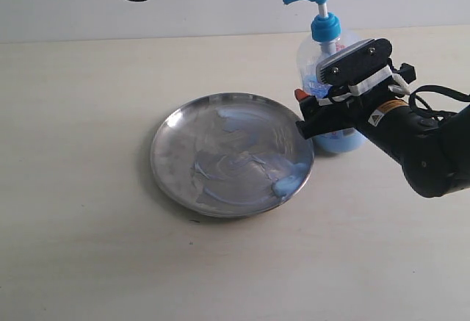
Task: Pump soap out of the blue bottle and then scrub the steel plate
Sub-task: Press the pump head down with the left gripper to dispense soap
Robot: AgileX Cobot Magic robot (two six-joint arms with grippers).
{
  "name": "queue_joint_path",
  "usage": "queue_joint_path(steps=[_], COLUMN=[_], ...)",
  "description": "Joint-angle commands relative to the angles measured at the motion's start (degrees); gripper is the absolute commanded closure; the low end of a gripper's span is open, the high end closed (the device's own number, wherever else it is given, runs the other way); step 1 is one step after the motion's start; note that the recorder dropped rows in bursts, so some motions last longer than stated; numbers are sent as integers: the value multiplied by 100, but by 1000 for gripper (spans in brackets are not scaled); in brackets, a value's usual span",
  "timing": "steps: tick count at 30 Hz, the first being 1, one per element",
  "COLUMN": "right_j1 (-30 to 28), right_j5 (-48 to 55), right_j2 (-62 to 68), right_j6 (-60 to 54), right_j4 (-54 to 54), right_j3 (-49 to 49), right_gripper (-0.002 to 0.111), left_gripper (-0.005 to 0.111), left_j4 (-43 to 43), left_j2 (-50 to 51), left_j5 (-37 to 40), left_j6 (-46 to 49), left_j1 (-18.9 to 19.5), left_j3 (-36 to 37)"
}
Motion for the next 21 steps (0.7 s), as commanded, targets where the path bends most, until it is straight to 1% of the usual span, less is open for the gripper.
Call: queue_joint_path(steps=[1, 11, 21], right_j1=[1, 1, 1], right_j5=[-365, -365, -365], right_j2=[-61, -61, -61], right_j6=[-49, -49, -49], right_j4=[-89, -117, -117], right_j3=[-64, -64, -64], right_gripper=[108, 108, 108], left_gripper=[107, 107, 107], left_j4=[43, 53, 42], left_j2=[87, 179, 179], left_j5=[-141, -129, 376], left_j6=[-16, -28, -38], left_j1=[-9, -9, -9], left_j3=[-45, -45, -45])
